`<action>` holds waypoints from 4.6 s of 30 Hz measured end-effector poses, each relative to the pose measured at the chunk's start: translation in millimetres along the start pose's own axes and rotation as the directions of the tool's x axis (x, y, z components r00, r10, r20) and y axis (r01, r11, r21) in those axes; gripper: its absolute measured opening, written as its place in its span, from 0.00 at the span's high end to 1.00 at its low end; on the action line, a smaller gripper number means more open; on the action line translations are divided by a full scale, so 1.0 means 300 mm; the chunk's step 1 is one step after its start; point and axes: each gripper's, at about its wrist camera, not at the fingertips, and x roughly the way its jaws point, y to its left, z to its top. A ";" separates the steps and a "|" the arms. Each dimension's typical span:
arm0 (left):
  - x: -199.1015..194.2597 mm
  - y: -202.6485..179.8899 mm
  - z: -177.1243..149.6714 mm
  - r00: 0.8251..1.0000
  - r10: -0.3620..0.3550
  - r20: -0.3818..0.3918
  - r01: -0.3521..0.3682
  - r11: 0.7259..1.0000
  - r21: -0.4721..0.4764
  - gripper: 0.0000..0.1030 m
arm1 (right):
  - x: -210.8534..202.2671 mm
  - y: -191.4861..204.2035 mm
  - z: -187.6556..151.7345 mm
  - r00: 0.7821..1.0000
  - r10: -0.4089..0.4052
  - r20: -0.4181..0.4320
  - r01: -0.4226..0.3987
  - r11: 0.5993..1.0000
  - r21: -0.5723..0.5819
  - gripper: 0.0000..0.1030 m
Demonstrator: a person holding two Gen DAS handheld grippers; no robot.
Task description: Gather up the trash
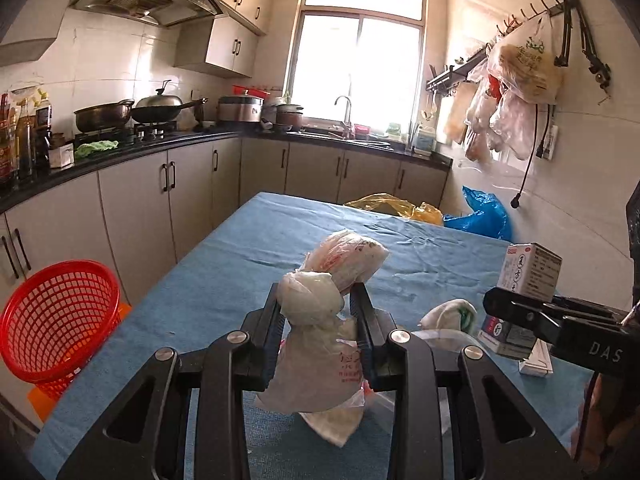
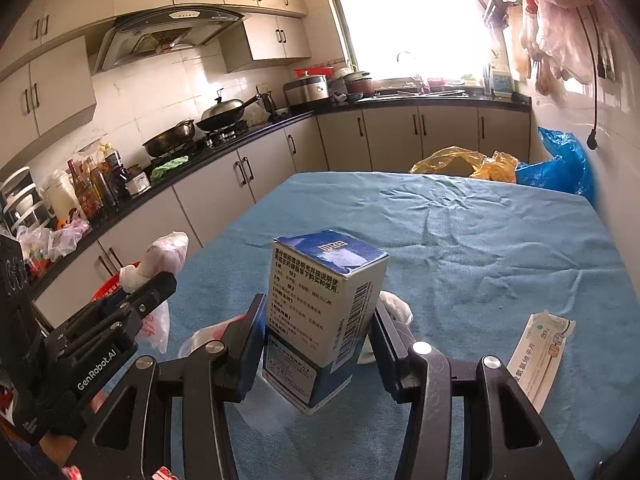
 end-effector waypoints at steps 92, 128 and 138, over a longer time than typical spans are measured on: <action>-0.014 0.042 0.007 0.998 0.049 -0.039 -0.049 0.999 0.009 0.69 | -0.105 0.053 -0.004 0.993 -0.068 0.098 0.058 0.993 0.101 0.49; -0.140 0.965 -0.004 0.953 0.229 -0.197 -0.284 0.904 -0.321 0.65 | 0.569 0.982 0.075 0.899 0.276 -0.340 -0.332 0.935 -0.120 0.45; -0.181 0.939 0.011 0.964 0.219 -0.152 -0.258 0.910 -0.324 0.46 | 0.406 0.862 0.107 0.932 0.285 -0.224 -0.313 0.945 -0.100 0.39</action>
